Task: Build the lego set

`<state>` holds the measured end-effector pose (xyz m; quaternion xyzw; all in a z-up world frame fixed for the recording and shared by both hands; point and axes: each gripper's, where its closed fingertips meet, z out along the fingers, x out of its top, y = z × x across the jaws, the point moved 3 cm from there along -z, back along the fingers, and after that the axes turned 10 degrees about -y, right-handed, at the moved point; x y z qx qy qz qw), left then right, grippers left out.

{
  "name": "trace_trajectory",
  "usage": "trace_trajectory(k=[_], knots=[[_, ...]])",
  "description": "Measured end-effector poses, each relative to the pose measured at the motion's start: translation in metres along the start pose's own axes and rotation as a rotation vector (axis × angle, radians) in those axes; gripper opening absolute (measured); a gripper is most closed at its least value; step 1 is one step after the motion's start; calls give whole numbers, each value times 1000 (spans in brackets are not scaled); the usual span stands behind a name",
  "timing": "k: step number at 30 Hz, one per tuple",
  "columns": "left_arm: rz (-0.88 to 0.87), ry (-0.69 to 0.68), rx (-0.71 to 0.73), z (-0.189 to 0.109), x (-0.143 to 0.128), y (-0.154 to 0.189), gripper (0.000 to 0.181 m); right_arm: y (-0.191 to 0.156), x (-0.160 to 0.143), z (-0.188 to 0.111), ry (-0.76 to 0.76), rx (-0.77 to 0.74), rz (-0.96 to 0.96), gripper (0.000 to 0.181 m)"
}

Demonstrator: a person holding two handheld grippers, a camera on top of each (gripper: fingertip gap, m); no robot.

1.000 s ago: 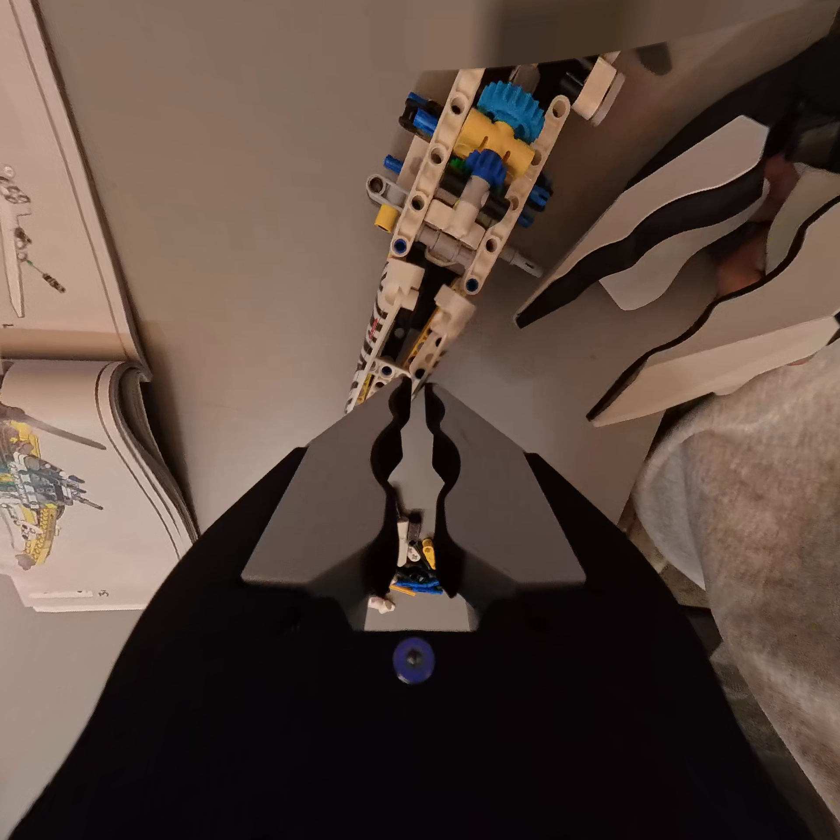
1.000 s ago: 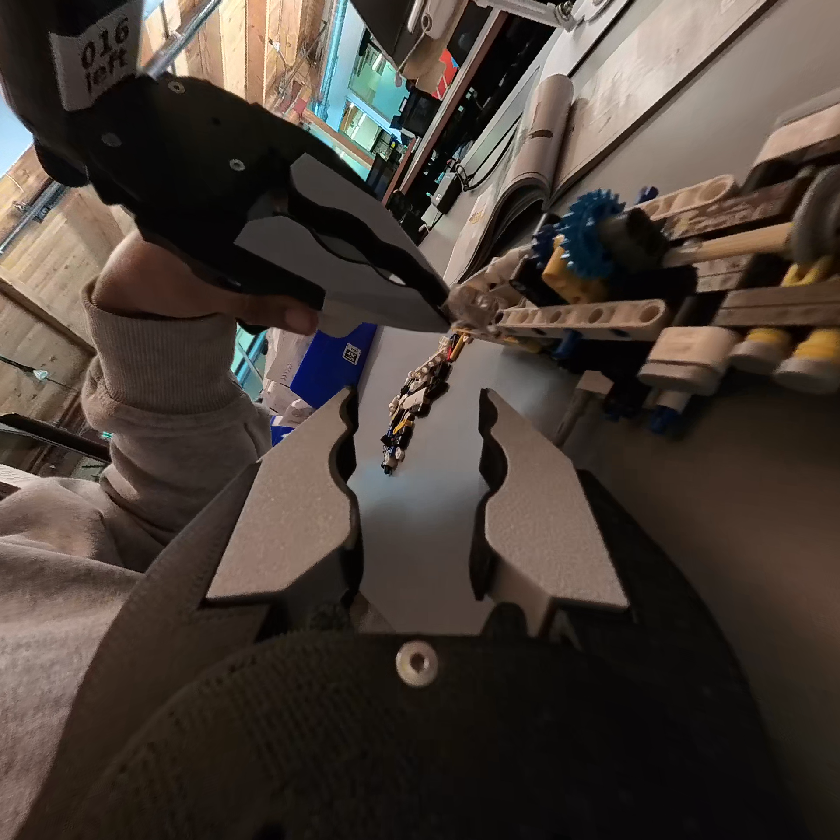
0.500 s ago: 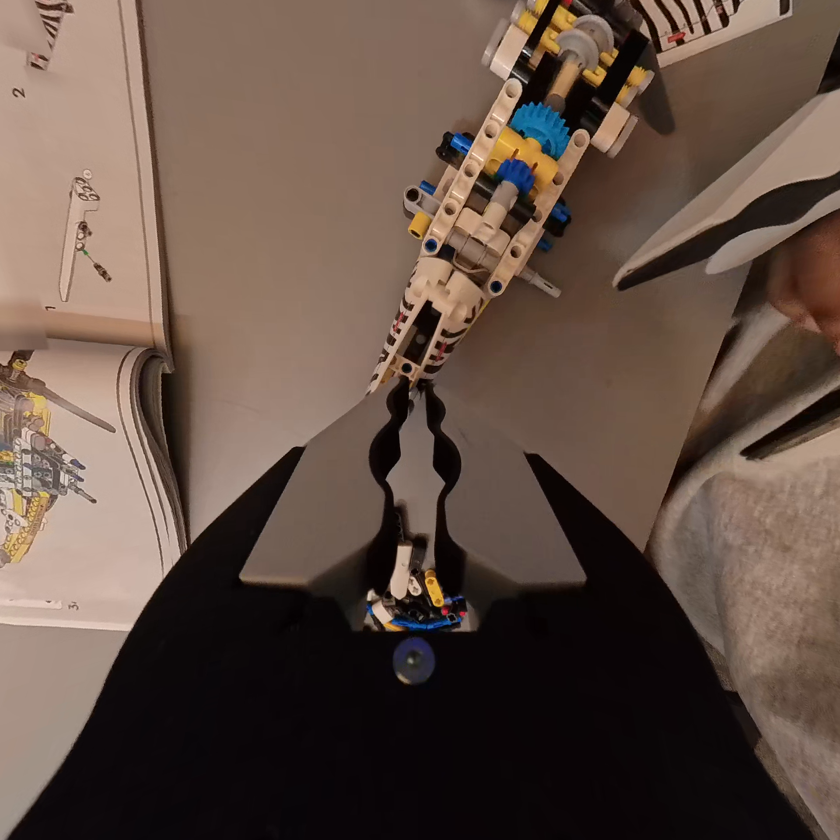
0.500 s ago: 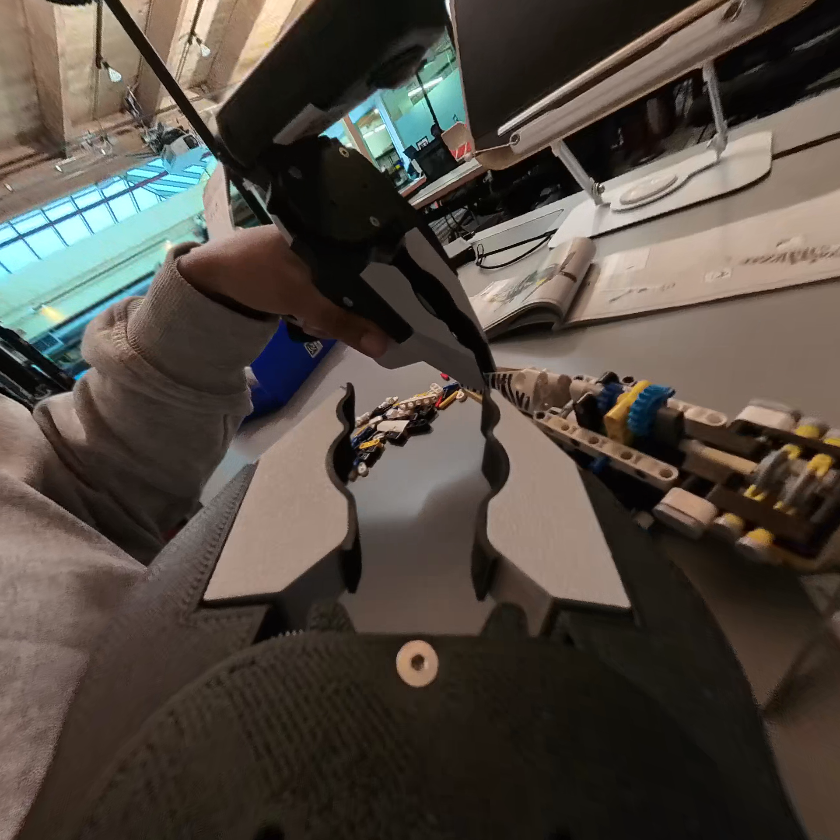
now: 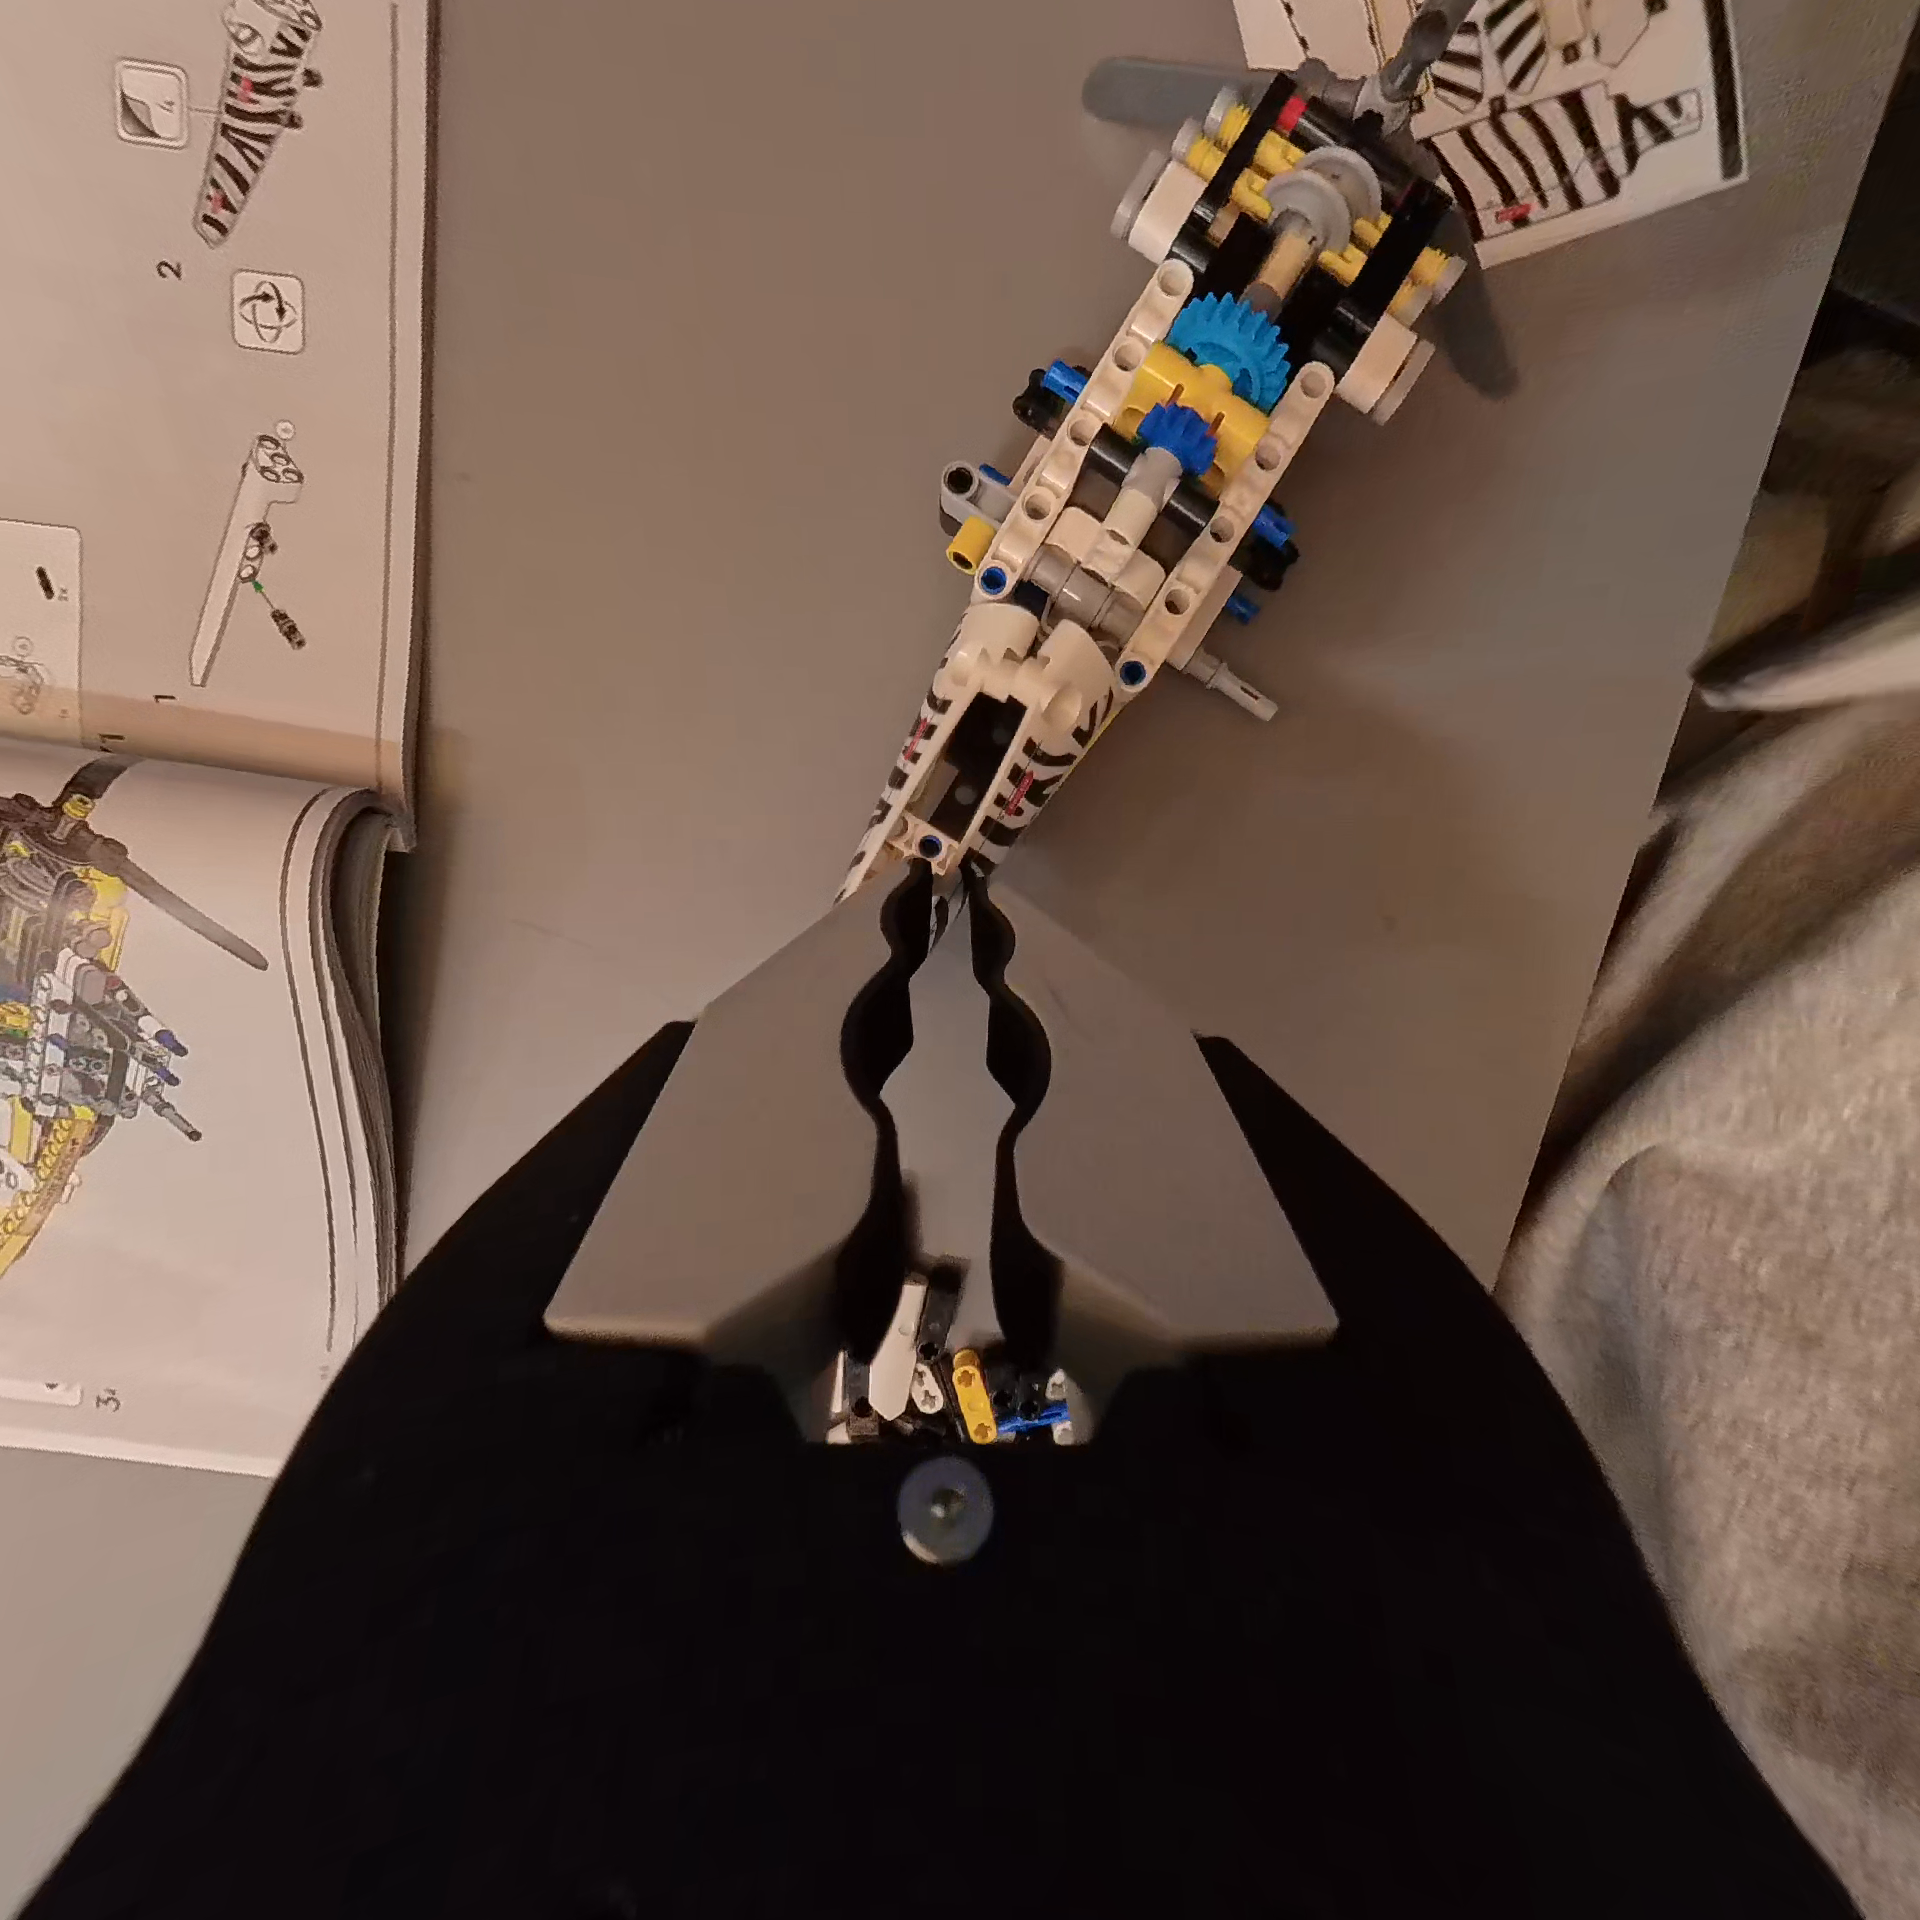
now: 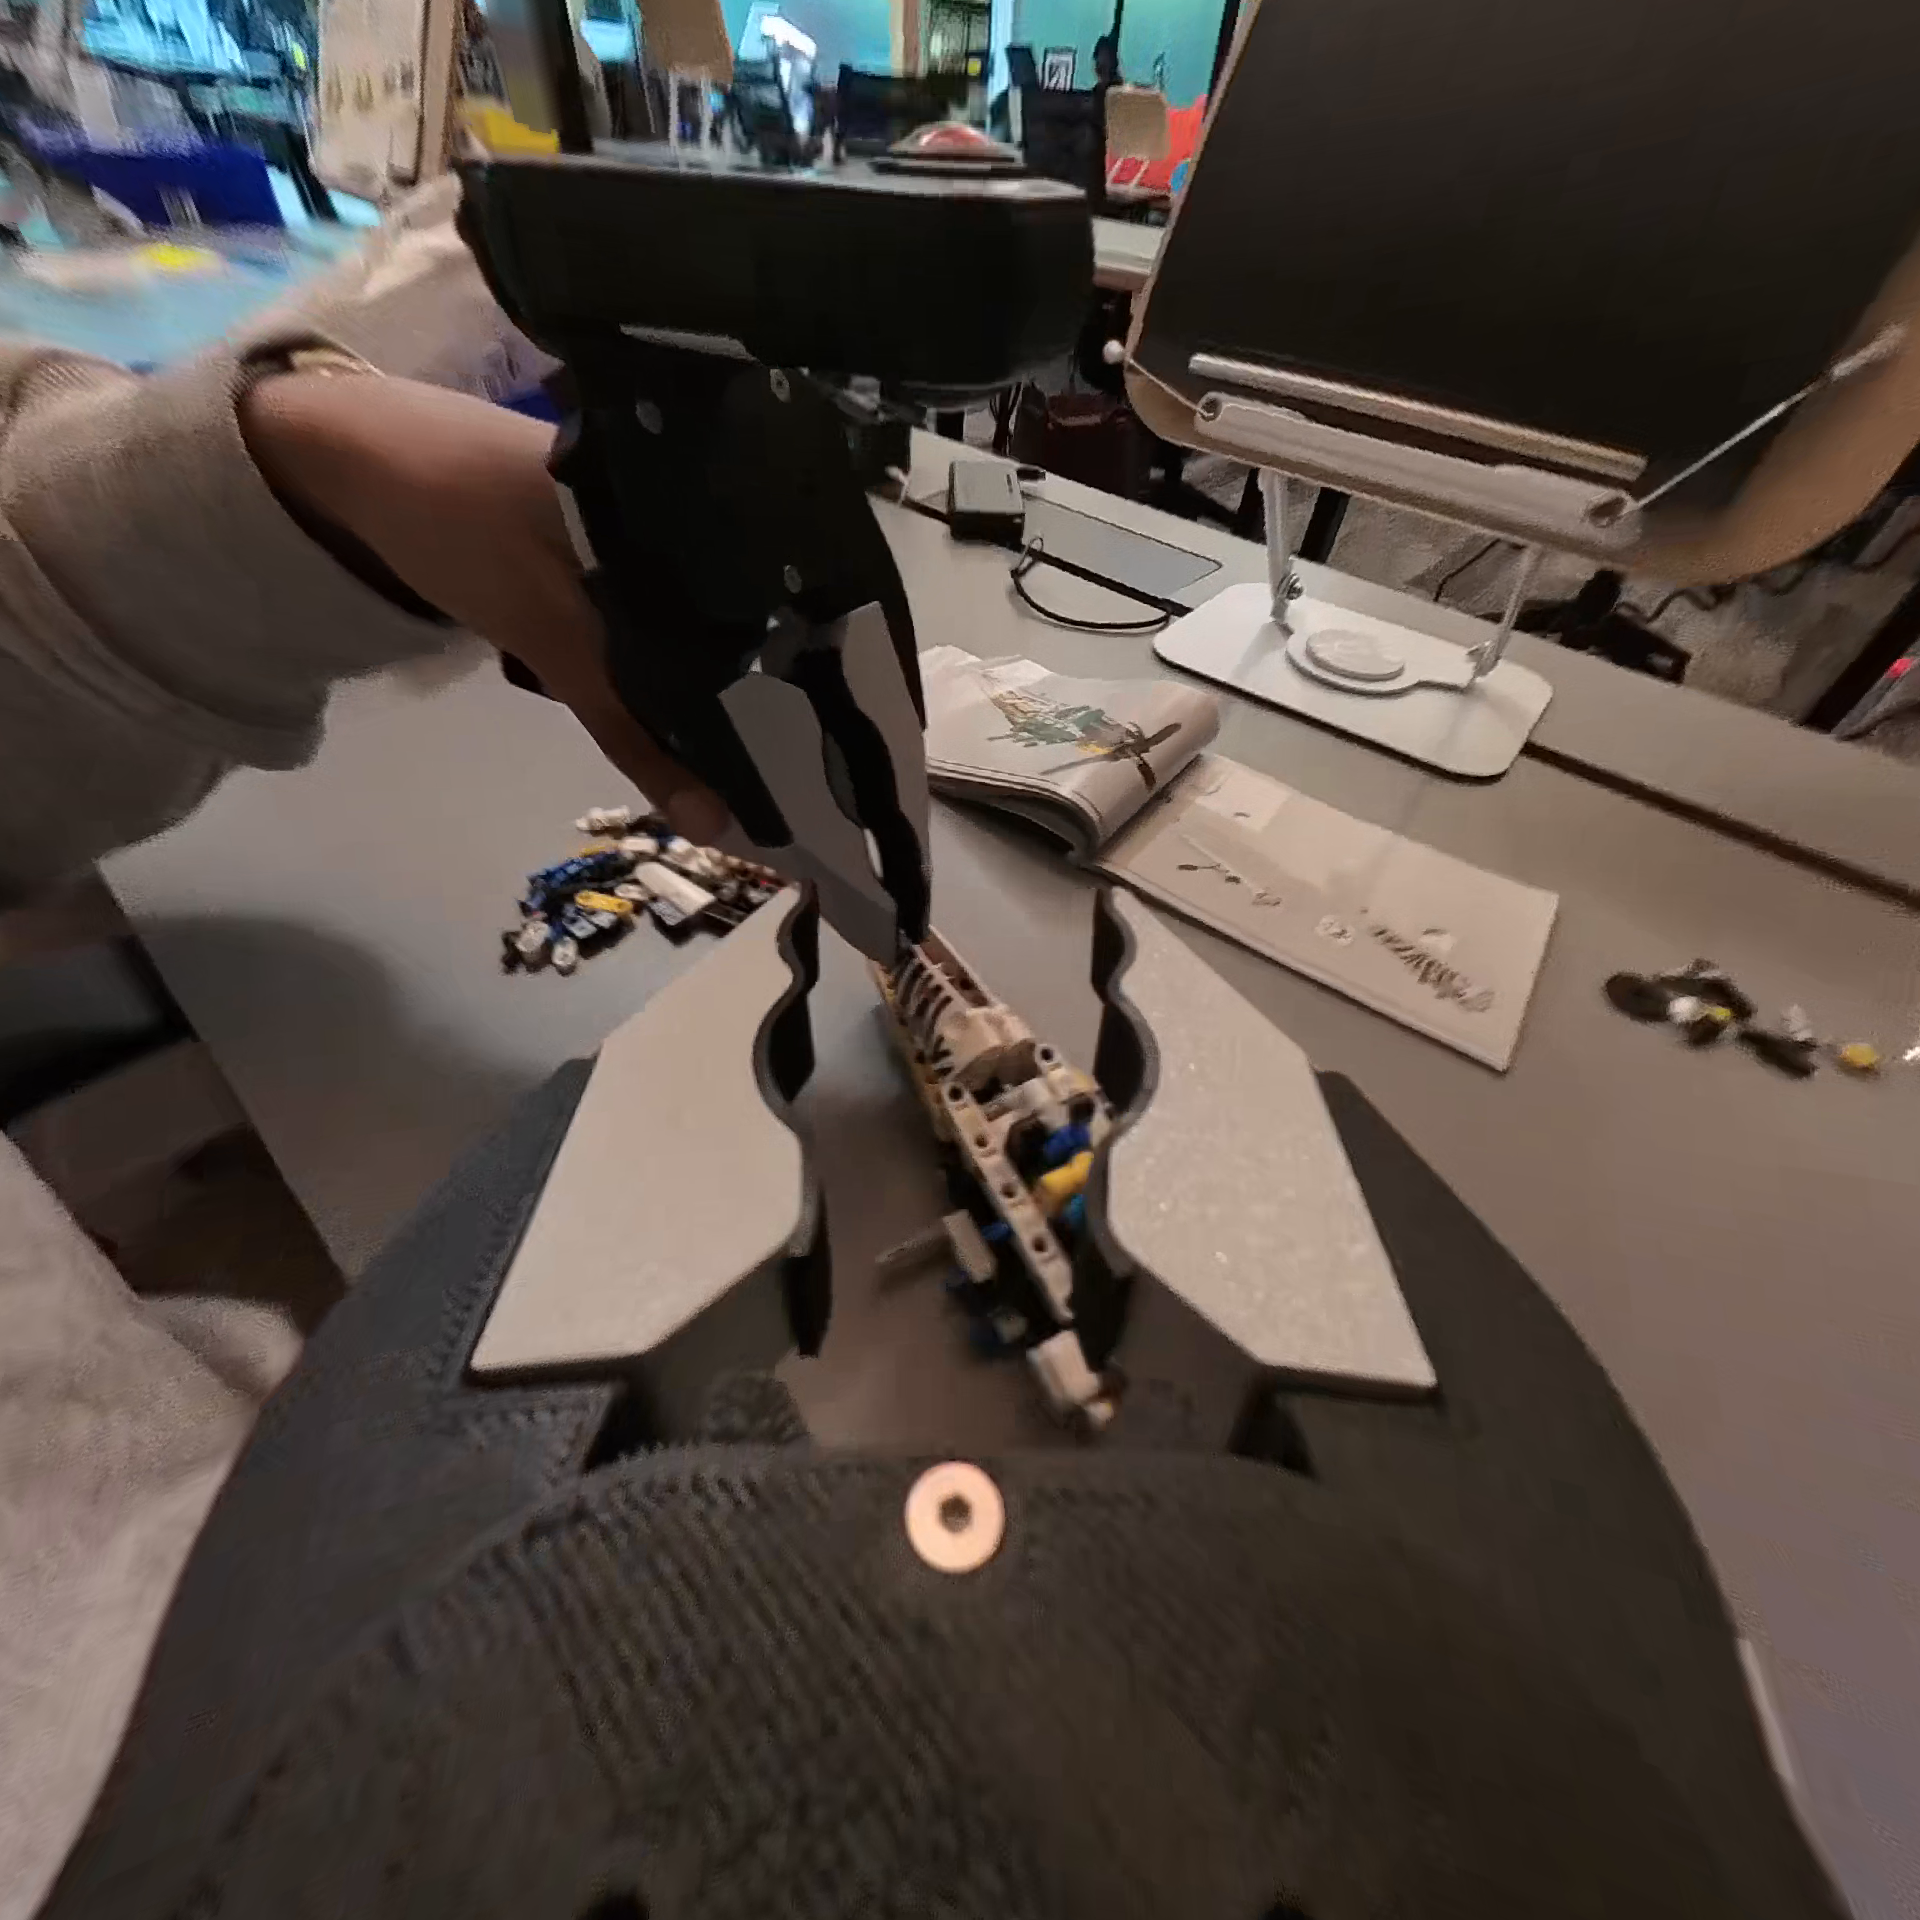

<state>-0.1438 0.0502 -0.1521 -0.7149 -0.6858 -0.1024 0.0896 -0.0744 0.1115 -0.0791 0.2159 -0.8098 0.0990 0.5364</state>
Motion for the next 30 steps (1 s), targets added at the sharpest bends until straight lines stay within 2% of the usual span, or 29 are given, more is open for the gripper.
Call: trace_trajectory(k=[3, 9, 12, 15, 20, 25, 30], knots=[[-12, 26, -2, 0, -1, 0, 5, 3, 5, 7, -48, 16, -109, 47], [-34, 72, -3, 1, -1, -1, 6, -3, -7, 35, -251, 92, -279, 36], [-35, 85, -3, 2, -1, -1, 6, -7, -9, 47, -327, 170, -316, 36], [-35, 95, 5, 2, 0, -2, 6, -11, -14, 61, -428, 264, -368, 27], [-35, 115, 13, 2, 0, -2, 7, -13, -34, 81, -628, 394, -399, 21], [-62, 144, -4, 3, 0, -5, 9, -3, -37, 87, -696, 364, -413, 3], [-145, 212, 95, -12, -6, -12, 10, -1, -36, 89, -728, 395, -375, 2]])
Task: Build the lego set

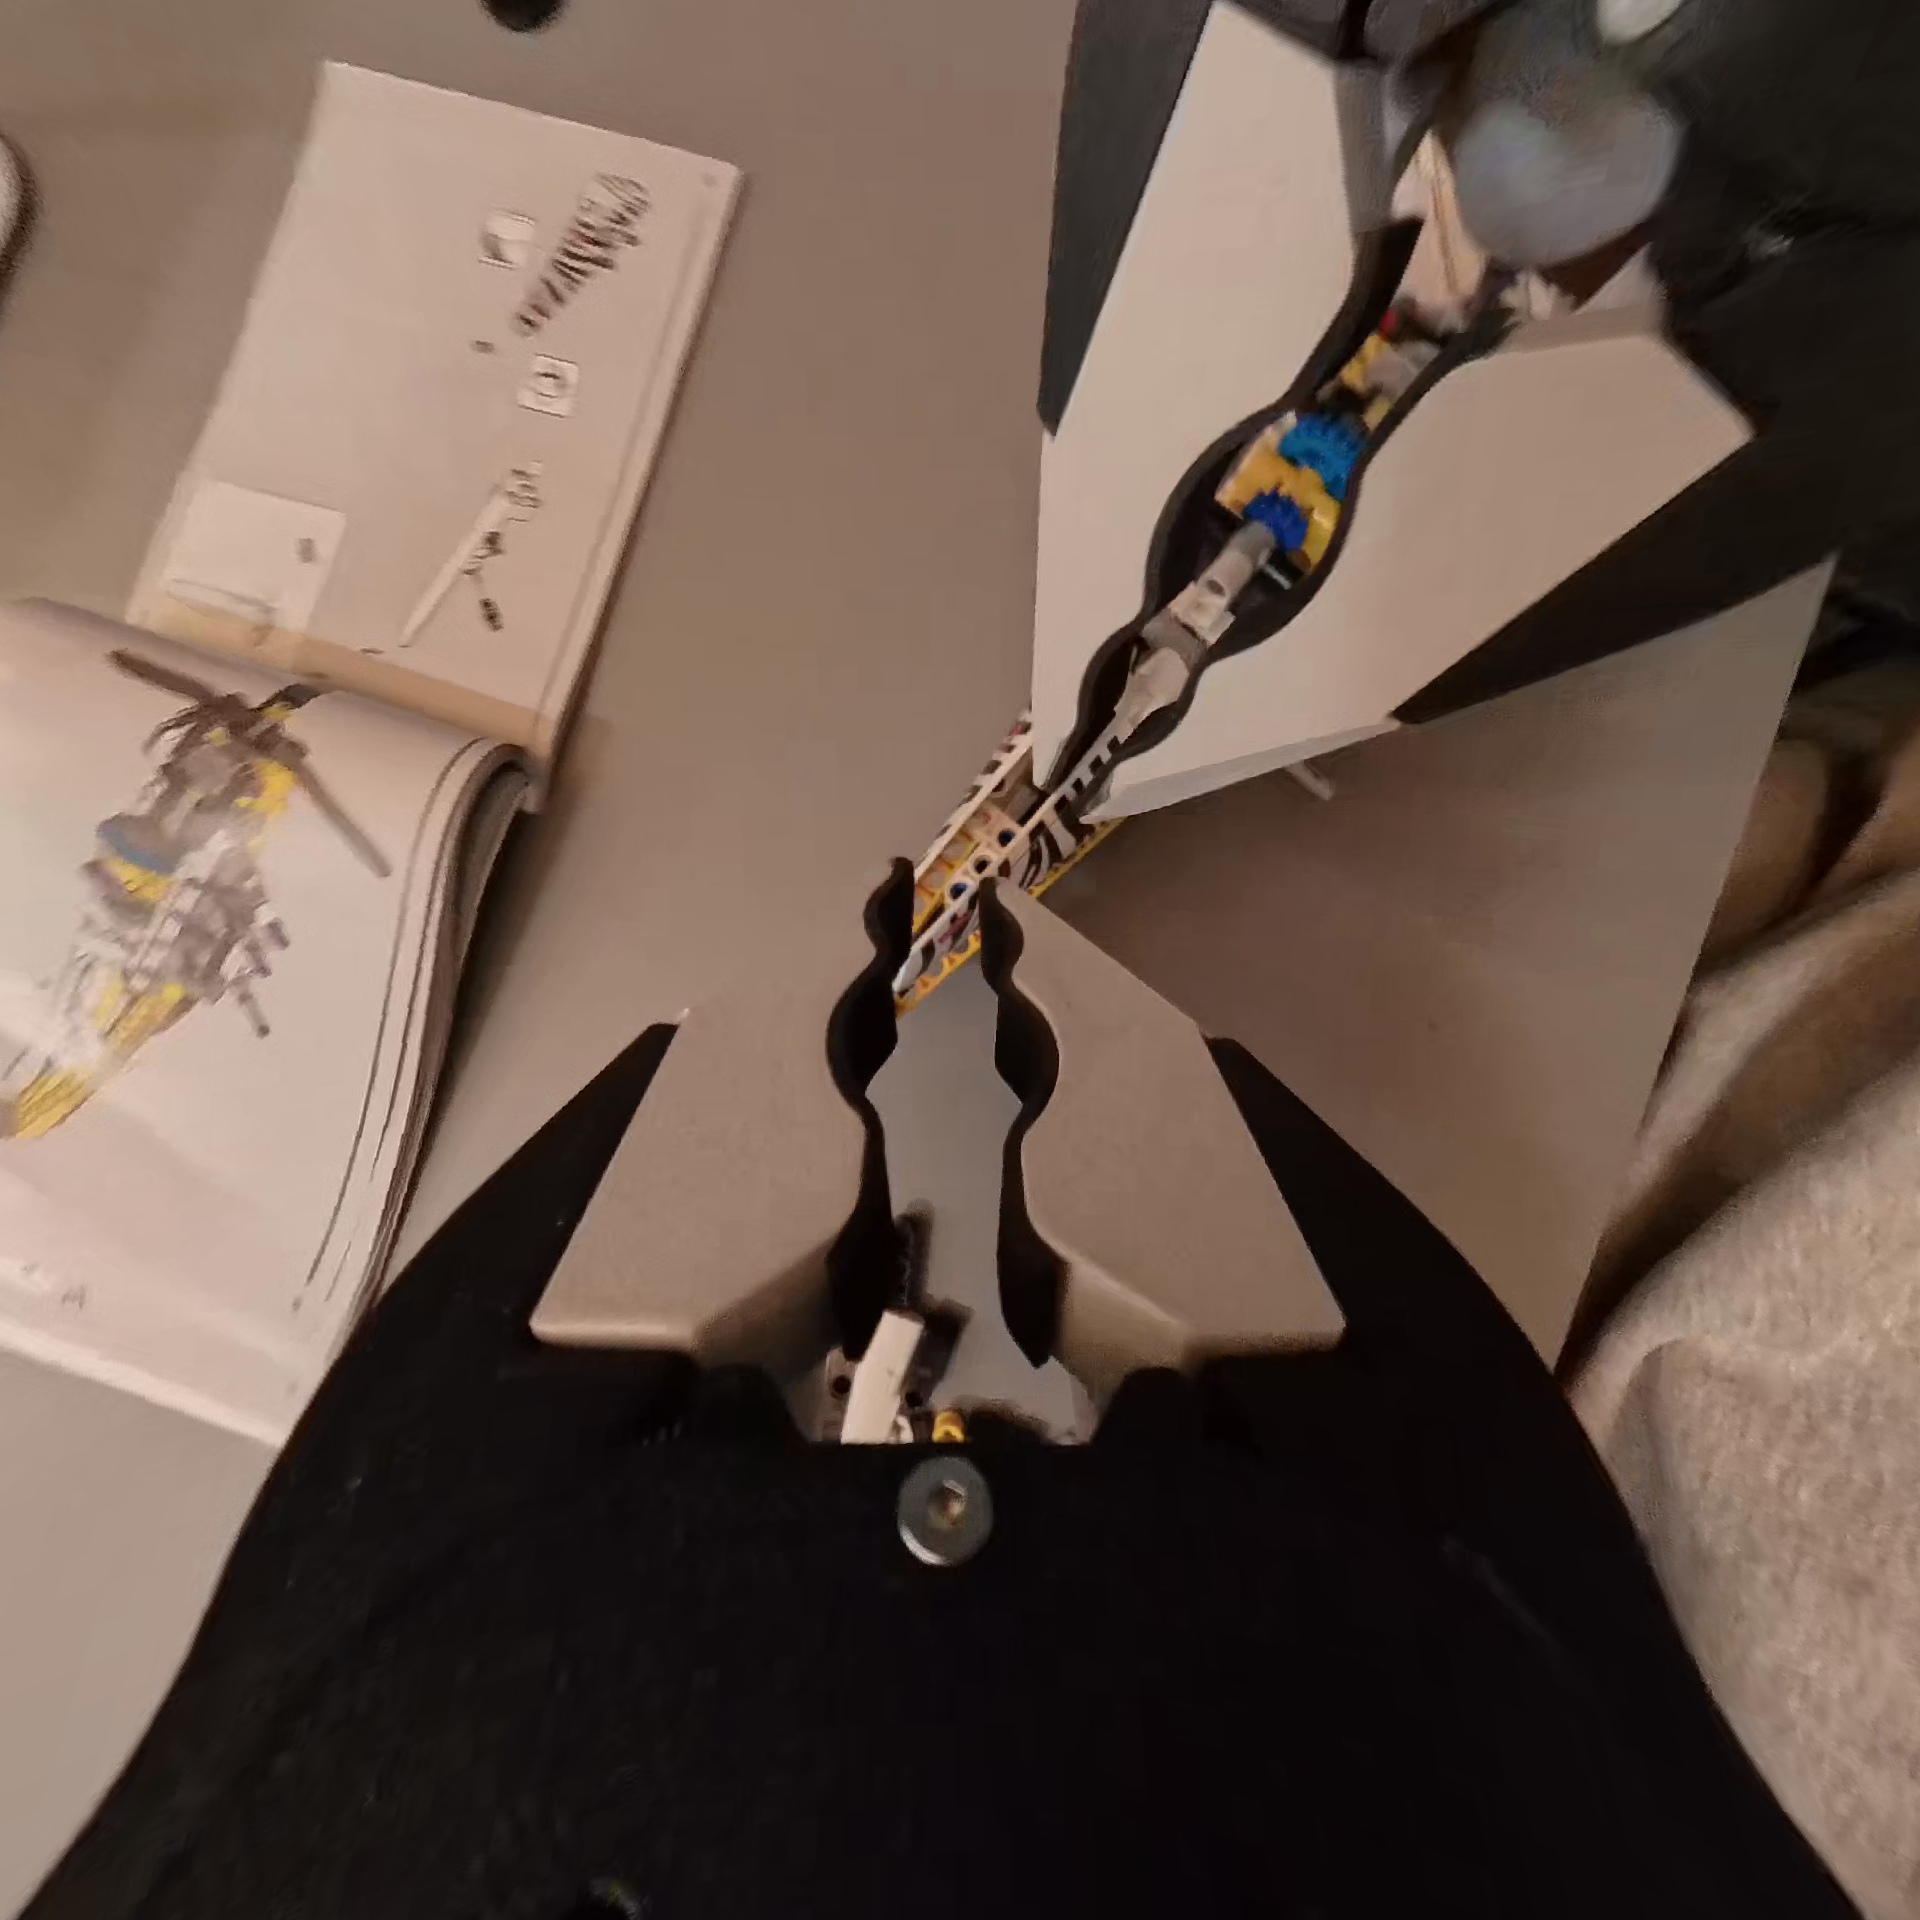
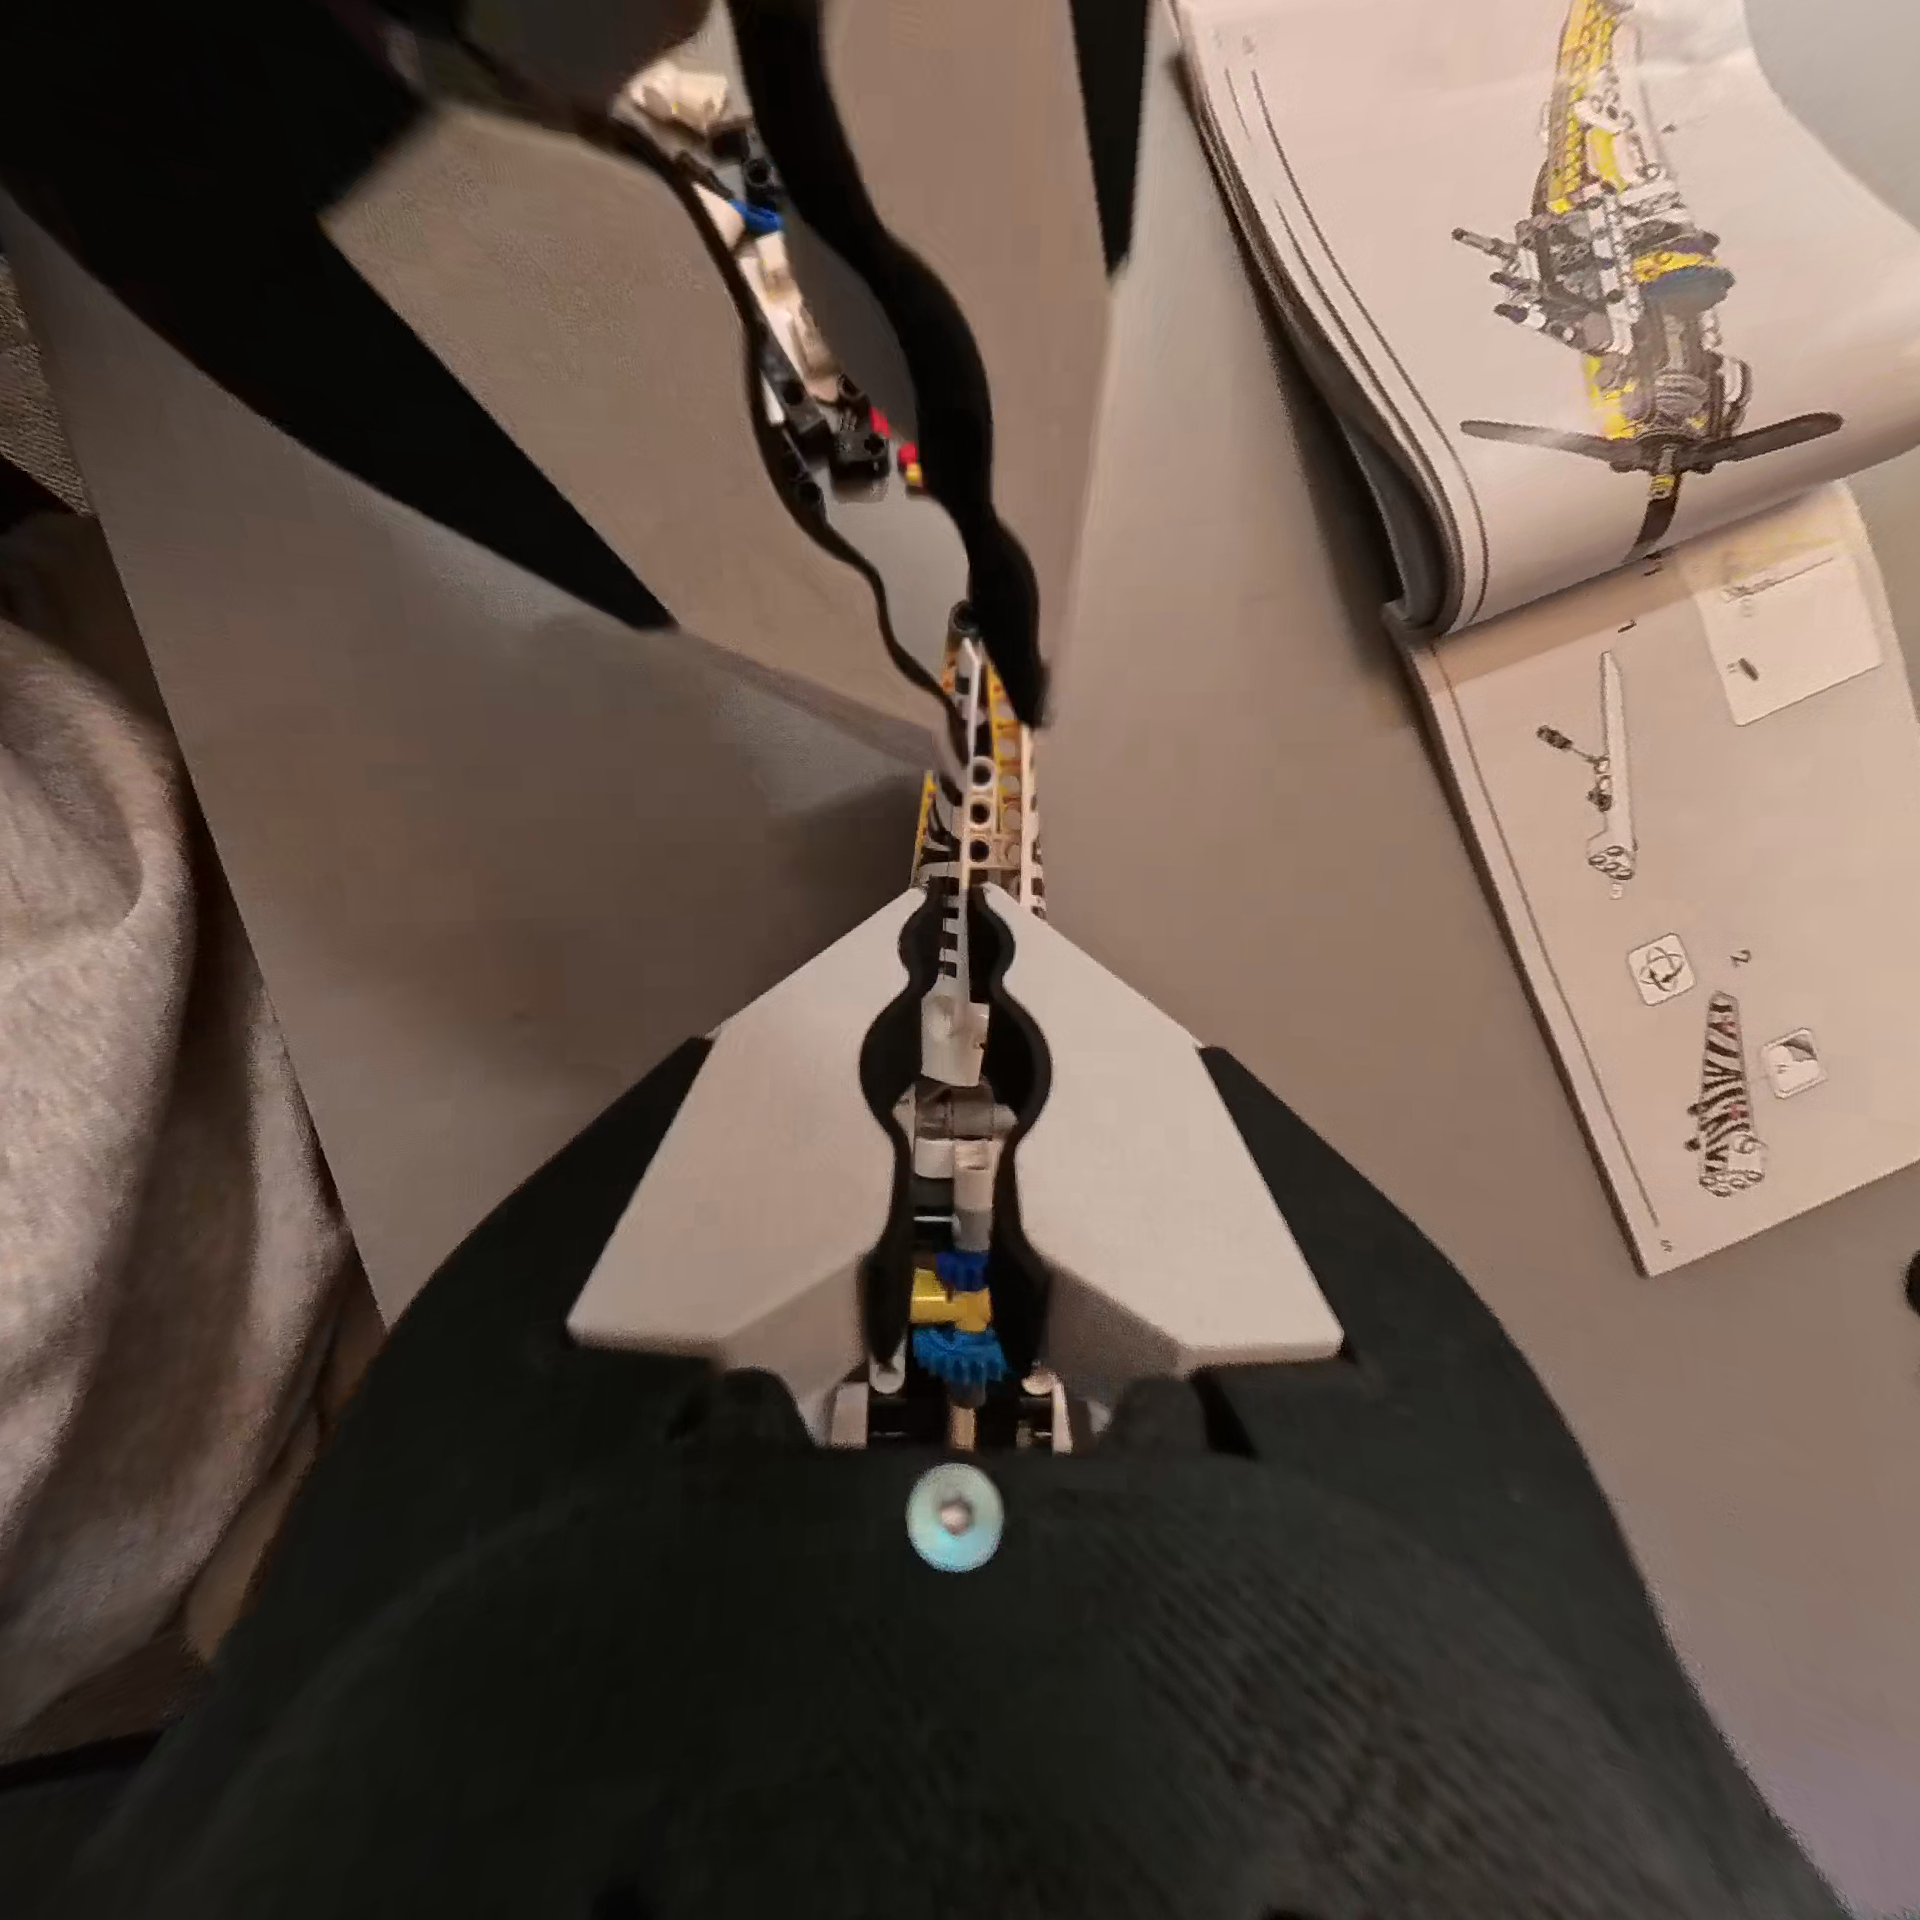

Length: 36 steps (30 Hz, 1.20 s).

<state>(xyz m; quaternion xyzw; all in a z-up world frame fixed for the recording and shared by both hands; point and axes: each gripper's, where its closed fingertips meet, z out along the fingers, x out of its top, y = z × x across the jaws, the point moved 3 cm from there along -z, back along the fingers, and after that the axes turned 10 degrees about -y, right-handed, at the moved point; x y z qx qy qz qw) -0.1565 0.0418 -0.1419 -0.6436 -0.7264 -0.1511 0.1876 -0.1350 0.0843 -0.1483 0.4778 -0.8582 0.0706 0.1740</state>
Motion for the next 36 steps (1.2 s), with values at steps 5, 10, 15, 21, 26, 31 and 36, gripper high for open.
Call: trace_trajectory(k=[5, 10, 15, 21, 26, 31, 36], knots=[[-279, 337, -215, -30, -2, 29, 22, 2, 0, 0, -6, 4, 7, 2], [-779, 538, -688, 3, -15, 58, 40, 2, 0, 0, -22, -13, 8, 2], [-851, 550, -584, 26, -9, 55, 52, 2, 1, 0, -40, -34, 13, 2], [-812, 460, -412, 42, -8, 57, 62, 2, 2, 1, -50, -49, 5, 2], [-839, 530, -447, 46, 0, 42, 58, 4, 4, 3, -55, -55, 14, 2], [-840, 561, -488, 44, 2, 39, 57, 8, 3, 3, -69, -93, 20, 2], [-829, 579, -514, 44, 5, 40, 54, 9, 0, 1, -58, -117, 60, 2]])
